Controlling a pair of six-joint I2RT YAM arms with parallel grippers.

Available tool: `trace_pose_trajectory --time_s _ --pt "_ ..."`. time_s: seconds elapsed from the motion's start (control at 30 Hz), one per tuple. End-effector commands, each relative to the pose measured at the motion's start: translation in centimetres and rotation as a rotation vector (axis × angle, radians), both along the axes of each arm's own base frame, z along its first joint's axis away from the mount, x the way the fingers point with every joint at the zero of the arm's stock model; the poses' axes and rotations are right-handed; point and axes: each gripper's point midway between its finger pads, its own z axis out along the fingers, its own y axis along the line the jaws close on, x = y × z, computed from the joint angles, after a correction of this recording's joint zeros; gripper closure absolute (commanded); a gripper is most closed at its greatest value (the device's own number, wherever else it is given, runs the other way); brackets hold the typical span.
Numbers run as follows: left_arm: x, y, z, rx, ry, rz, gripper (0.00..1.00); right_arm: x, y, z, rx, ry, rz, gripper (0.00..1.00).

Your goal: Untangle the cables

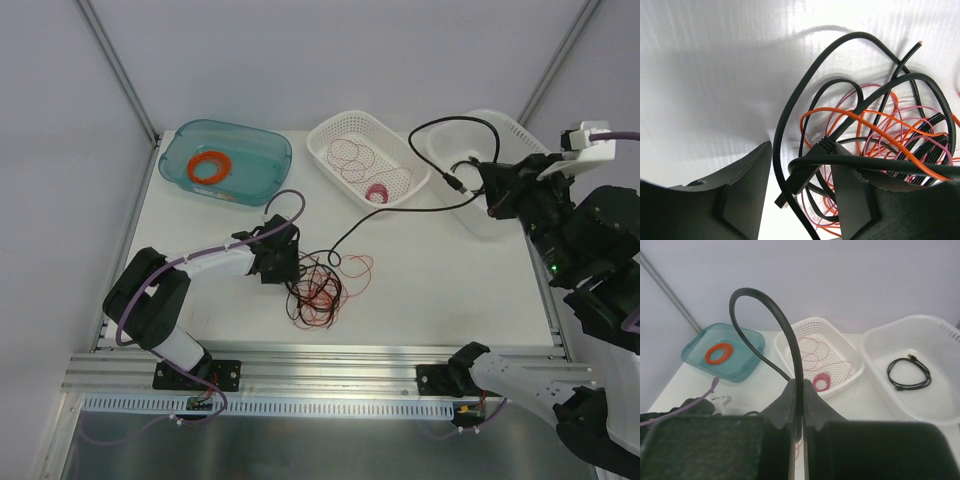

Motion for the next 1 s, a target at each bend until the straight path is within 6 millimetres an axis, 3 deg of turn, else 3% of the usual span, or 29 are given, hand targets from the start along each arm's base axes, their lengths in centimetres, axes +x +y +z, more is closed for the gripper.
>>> trace_pose_trajectory --time_s 0.0,0.13,0.23,0.33,0.37,0.47,0.5,0.57,0.6,0.67,0.7,0.8,0.87,0.9,0.97 --pt "-2.7 4.9 -2.6 0.171 0.103 0.037 0.49 -0.8 -4.2 2.0 -0.027 -0.074 -0.161 0.99" --pt "-2.7 6.3 -2.7 0.181 0.111 0.068 0.46 -3.0 -8.4 3.2 -0.009 -0.129 -0.302 0.99" --pt "-2.3 7.1 -2.3 0.176 0.097 0.089 0.45 -3.3 -10.1 1.9 -0.047 -0.096 -0.386 0.99" --pt "-1.7 7.9 -1.4 0.178 0.07 0.099 0.43 -2.7 -9.8 -2.1 -0.098 0.008 -0.4 0.99" --pt "-1.4 7.9 -0.9 0.174 0.057 0.091 0.39 -2.0 -9.3 -5.3 -0.148 0.077 -0.401 0.99" --pt "-1.0 7.3 0.5 0.139 0.019 0.066 0.35 -1.3 -7.9 -10.6 -0.15 0.2 -0.375 0.99" --pt "-0.8 6.9 1.4 0.113 -0.004 0.051 0.32 -0.8 -7.3 -14.1 -0.193 0.275 -0.372 0.99" --pt "-0.7 6.7 2.4 0.093 -0.023 0.035 0.29 -0.6 -6.4 -17.4 -0.147 0.355 -0.367 0.98" --pt "-0.5 6.5 3.4 0.072 -0.054 0.031 0.28 -0.5 -6.2 -20.8 -0.173 0.416 -0.367 0.95" --pt "-0.4 6.3 4.4 0.053 -0.084 0.019 0.25 -0.2 -5.5 -23.8 -0.127 0.475 -0.372 0.92" --pt "-0.3 6.2 5.4 0.031 -0.114 0.015 0.23 -0.2 -5.3 -26.5 -0.147 0.53 -0.371 0.86" --pt "-0.5 5.3 7.6 -0.04 -0.164 -0.012 0.17 0.0 -4.7 -31.5 -0.152 0.663 -0.381 0.72" --pt "-0.9 4.7 8.5 -0.092 -0.176 -0.025 0.12 0.0 -4.8 -33.4 -0.141 0.729 -0.407 0.64" --pt "-1.0 4.7 9.3 -0.11 -0.201 -0.021 0.1 -0.1 -5.0 -34.4 -0.154 0.772 -0.428 0.54" --pt "-1.9 4.1 9.4 -0.167 -0.18 -0.017 0.07 -0.2 -5.1 -34.5 -0.159 0.793 -0.444 0.47"
